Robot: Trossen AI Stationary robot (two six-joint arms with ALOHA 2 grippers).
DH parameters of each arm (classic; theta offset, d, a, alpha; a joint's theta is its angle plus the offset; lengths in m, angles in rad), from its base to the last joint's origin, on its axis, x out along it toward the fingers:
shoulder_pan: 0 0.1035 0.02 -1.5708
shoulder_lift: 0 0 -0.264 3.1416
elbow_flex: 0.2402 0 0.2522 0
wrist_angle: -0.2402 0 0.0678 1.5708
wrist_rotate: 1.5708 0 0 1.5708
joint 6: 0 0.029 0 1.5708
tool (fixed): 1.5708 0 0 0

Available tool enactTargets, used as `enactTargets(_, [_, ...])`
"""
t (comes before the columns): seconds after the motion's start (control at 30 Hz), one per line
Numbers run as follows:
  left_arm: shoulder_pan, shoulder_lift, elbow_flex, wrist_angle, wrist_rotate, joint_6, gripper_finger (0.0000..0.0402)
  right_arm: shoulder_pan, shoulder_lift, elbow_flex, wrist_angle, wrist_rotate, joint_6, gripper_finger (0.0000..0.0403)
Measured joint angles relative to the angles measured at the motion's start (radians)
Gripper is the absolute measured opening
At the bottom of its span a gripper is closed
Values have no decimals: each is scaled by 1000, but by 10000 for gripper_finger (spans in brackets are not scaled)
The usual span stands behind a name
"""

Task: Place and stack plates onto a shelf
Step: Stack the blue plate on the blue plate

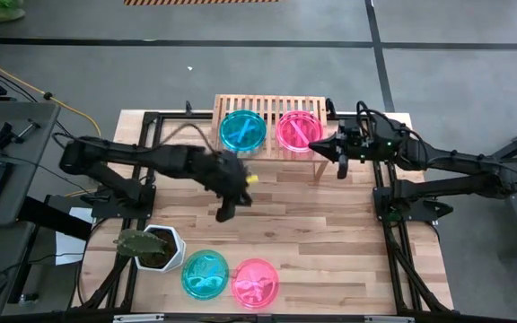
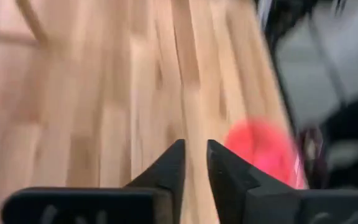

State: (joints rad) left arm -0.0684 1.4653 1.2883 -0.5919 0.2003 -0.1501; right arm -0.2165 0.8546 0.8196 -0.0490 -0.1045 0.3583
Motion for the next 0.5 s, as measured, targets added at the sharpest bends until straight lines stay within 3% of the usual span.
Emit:
enactTargets(0.2, [-108,124,13,-235,4,136,121,0,3,0,-41,0,0,0])
enactTargets(0.5, [-282,300,-1,-242,72,302,171,0,3,0,-79,0,-1,0])
